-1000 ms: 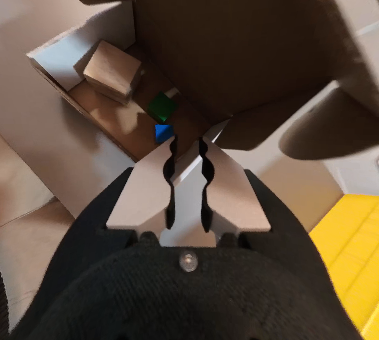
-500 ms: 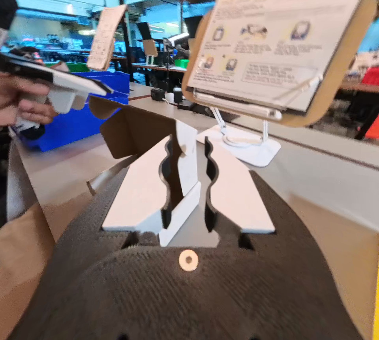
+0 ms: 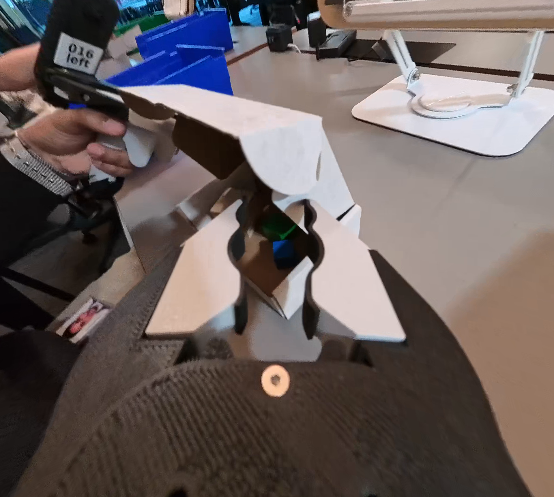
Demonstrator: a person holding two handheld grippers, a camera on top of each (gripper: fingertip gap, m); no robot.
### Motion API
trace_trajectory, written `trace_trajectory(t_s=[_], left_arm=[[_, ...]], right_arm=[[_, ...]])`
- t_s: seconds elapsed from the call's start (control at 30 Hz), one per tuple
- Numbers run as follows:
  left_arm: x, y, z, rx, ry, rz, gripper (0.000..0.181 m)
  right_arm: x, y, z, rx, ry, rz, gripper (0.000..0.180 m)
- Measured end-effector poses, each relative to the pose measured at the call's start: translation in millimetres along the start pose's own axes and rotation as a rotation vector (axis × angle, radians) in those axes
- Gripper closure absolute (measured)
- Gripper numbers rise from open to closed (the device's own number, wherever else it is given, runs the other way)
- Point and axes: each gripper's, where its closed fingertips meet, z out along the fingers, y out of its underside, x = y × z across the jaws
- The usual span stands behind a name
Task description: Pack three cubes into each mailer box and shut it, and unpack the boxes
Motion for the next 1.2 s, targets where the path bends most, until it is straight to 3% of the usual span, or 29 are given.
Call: trace_trajectory(t_s=[0.1, 0.3, 0.43, 0.63, 0.77, 0.93, 1.03, 1.2], left_arm=[[-7, 4, 0, -0.007, -0.019, -0.014, 0.173], [-23, 28, 1, -0.123, -0.081, 0.011, 0.171], [-22, 23, -6, -0.078, -0.062, 0.01, 0.164], [-15, 12, -29, 0.157, -0.221, 0.248, 0.148], [18, 17, -20, 0.148, -0.157, 0.39, 0.145], [26, 20, -15, 0.154, -0.248, 0.585, 0.148], [26, 24, -14, 0.141, -0.253, 0.557, 0.151], [23, 48, -10, 0.055, -0.245, 0.501, 0.147]], right_arm=[[-2, 14, 1, -0.087, 0.002, -0.021, 0.156], [-7, 37, 3, -0.192, -0.023, -0.015, 0.146], [-10, 31, -9, -0.138, -0.016, -0.048, 0.134], [-20, 0, -35, 0.06, 0.057, -0.249, 0.125], [-33, -2, -31, 0.032, 0.104, -0.356, 0.13], [-24, 0, -34, 0.0, 0.176, -0.409, 0.151], [-18, 2, -38, -0.005, 0.157, -0.347, 0.169], [-18, 9, -41, 0.001, 0.093, -0.251, 0.167]])
